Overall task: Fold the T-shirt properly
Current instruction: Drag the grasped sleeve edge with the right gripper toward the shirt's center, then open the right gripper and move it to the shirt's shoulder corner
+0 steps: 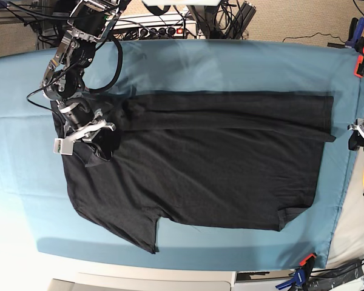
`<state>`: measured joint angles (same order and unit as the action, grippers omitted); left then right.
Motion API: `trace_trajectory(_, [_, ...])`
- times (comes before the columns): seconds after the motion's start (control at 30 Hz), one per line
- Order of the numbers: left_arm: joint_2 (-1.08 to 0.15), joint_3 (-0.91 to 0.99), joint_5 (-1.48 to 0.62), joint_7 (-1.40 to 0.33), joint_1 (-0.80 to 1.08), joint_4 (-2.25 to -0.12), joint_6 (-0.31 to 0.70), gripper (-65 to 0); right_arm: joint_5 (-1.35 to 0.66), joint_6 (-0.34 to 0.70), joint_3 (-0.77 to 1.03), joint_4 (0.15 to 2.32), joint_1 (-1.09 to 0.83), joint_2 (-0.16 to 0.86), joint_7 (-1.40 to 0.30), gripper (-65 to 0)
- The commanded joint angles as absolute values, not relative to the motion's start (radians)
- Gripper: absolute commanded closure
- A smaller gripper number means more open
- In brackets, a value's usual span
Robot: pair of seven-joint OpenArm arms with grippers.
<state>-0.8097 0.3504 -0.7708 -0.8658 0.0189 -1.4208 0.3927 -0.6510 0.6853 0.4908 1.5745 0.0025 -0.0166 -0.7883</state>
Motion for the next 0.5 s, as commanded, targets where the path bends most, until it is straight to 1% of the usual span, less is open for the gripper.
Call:
trace_trajectory(0.0, [-0.840, 0.365, -0.778, -0.845, 0.002, -1.435, 0.393, -32.4, -0.668, 0.698, 0.492, 1.590, 0.019, -0.008, -0.764, 0.0])
trace_trajectory(0.1, [-0.840, 0.365, -0.778, -0.845, 0.002, -1.435, 0.393, -32.4, -0.668, 0.698, 0.492, 1.590, 0.019, -0.007, -0.768, -0.6])
trace_trajectory(0.13, [-0.840, 0.365, -0.778, -0.845, 0.002, -1.435, 0.393, -32.4, -0.668, 0.698, 0.492, 1.590, 0.019, -0.007, -0.767, -6.9])
trace_trajectory(0.2, [-0.840, 0.365, -0.778, -0.845, 0.002, -1.435, 0.393, -32.4, -0.668, 0.698, 0.492, 1.590, 0.019, -0.005, -0.756, -22.0])
trace_trajectory(0.23, [-0.840, 0.365, -0.778, -0.845, 0.003, -1.435, 0.393, -32.4, -0.668, 0.698, 0.492, 1.590, 0.020, -0.002, -0.744, -27.0])
trace_trajectory(0.27, [-0.840, 0.365, -0.778, -0.845, 0.003, -1.435, 0.393, -32.4, -0.666, 0.698, 0.492, 1.590, 0.020, 0.000, -0.731, -29.3])
trace_trajectory(0.47, [-0.840, 0.365, -0.778, -0.845, 0.003, -1.435, 0.393, -32.4, -0.628, 0.698, 0.492, 1.590, 0.019, 0.029, -0.705, -29.3])
